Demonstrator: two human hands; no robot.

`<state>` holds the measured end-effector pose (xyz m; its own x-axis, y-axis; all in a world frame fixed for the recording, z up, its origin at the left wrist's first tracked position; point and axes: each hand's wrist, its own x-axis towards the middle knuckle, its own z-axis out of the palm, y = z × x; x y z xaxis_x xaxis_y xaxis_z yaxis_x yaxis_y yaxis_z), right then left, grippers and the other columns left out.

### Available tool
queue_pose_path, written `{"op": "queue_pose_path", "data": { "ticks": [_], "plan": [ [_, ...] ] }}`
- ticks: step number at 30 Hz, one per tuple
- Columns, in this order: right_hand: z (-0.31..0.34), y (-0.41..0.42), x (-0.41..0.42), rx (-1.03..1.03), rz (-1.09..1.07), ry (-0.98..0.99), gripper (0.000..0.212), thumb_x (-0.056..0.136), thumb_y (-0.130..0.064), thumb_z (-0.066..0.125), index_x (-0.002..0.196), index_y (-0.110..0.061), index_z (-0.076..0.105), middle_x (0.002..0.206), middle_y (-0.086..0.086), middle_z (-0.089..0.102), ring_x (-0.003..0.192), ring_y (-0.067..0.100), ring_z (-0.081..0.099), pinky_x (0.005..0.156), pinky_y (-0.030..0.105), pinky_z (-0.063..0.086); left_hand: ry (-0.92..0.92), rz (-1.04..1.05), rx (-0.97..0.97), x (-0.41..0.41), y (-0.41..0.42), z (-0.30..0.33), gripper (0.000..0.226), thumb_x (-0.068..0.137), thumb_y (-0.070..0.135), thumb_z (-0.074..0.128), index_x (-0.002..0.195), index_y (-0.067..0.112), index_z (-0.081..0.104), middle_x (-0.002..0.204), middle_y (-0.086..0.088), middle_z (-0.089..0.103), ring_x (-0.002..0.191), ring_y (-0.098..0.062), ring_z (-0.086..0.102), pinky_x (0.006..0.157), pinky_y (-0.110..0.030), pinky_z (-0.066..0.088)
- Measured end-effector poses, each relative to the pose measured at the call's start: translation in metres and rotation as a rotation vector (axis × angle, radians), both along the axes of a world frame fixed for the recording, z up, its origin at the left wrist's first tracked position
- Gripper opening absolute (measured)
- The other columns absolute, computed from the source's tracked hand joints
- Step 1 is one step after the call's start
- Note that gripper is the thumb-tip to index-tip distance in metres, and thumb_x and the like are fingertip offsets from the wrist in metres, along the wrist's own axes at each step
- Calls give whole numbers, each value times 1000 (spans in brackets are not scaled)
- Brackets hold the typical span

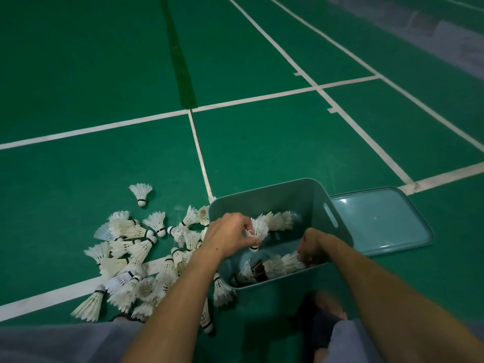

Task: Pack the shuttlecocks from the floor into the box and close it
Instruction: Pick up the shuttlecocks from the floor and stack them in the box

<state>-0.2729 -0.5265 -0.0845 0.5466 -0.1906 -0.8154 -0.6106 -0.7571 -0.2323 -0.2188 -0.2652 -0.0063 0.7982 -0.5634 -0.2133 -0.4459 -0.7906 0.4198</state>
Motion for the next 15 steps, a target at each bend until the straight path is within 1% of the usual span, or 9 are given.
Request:
{"op": "queue_pose_path", "data": {
  "ticks": [1,3,5,7,8,10,12,13,15],
  "plan": [
    [6,0,3,-28,28,-4,19,79,-1,80,74,-8,63,76,13,66,61,23,63,70,39,63,19,0,-16,1,1,0,29,80,57,82,90,33,69,101,14,70,86,-4,64,58,-18,35],
    [20,0,13,-99,60,-61,17,81,-10,82,87,-7,66,89,13,73,72,25,71,70,39,63,63,-2,-44,3,2,1,26,80,52,86,85,34,67,101,15,68,86,-2,63,64,-19,44],
    [42,5,25,-73,89,-185,16,87,-13,79,100,-9,70,100,14,74,86,28,74,77,40,64,81,-24,-55,5,3,2,26,79,48,88,80,36,65,101,18,68,90,-4,65,76,-30,57],
    [66,16,40,69,130,-358,16,86,-11,79,99,-19,72,106,5,74,94,20,73,90,40,62,84,-38,-60,6,3,6,26,78,45,89,79,36,65,100,19,68,90,-5,66,82,-37,60],
    [80,24,45,172,134,-409,23,85,-7,80,98,-23,72,109,1,74,97,16,72,93,41,61,85,-34,-67,6,3,8,26,78,45,89,78,36,64,98,18,68,89,-6,66,81,-38,61],
    [105,40,52,328,177,-422,35,83,0,79,104,-26,72,117,-3,71,103,10,69,91,41,61,105,-15,-82,7,4,10,26,77,44,90,77,35,65,93,16,70,84,-7,68,79,-40,61],
    [123,56,55,347,311,-394,40,81,-1,80,109,-29,72,122,-5,66,99,4,65,89,36,60,125,7,-103,9,7,12,24,78,42,89,76,35,66,87,12,71,80,-13,71,76,-42,63],
    [126,63,55,325,382,-382,39,79,-5,82,109,-29,72,121,-5,66,95,4,64,88,35,58,133,26,-115,10,8,14,24,78,41,89,76,35,67,85,10,72,79,-15,72,74,-42,63],
    [125,72,53,270,429,-412,29,77,-17,87,102,-27,75,106,-6,69,91,10,66,87,37,57,147,84,-154,12,12,17,21,78,41,89,79,32,69,84,9,73,79,-17,74,71,-41,63]
  ]
}}
